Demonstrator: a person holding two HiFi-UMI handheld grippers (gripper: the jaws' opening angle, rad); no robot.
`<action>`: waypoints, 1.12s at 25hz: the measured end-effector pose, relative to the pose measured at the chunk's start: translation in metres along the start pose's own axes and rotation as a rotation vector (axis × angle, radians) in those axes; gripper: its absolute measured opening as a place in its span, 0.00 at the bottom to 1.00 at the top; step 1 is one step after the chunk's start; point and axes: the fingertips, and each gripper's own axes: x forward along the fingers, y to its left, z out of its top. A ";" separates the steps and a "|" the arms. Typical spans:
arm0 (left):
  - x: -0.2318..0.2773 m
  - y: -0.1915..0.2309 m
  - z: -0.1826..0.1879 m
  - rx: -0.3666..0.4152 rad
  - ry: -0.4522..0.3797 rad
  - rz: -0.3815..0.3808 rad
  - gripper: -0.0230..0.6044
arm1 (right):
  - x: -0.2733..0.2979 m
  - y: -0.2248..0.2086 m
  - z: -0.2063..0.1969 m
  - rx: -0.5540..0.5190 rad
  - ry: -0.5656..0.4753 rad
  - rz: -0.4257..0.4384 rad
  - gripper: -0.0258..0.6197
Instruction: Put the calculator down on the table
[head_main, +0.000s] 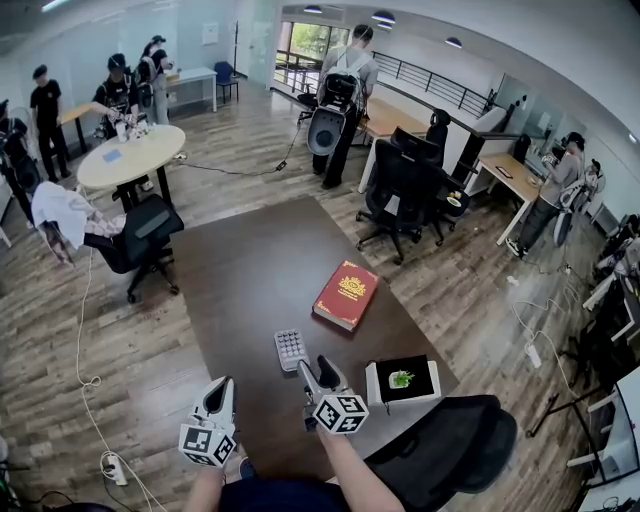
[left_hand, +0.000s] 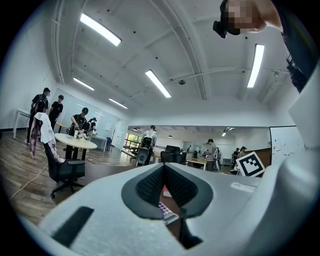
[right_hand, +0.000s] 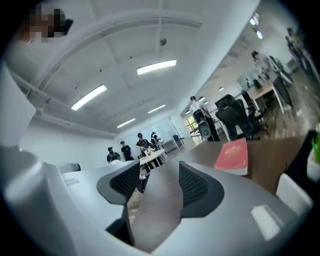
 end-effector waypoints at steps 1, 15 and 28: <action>0.000 0.001 0.000 -0.008 0.001 0.002 0.03 | -0.001 0.006 0.004 -0.084 0.004 0.003 0.44; 0.002 0.000 -0.001 0.027 0.017 0.002 0.03 | -0.017 0.021 0.018 -0.443 -0.003 -0.038 0.41; 0.003 0.003 0.002 0.019 0.015 0.014 0.03 | -0.027 0.018 0.035 -0.476 -0.026 -0.120 0.05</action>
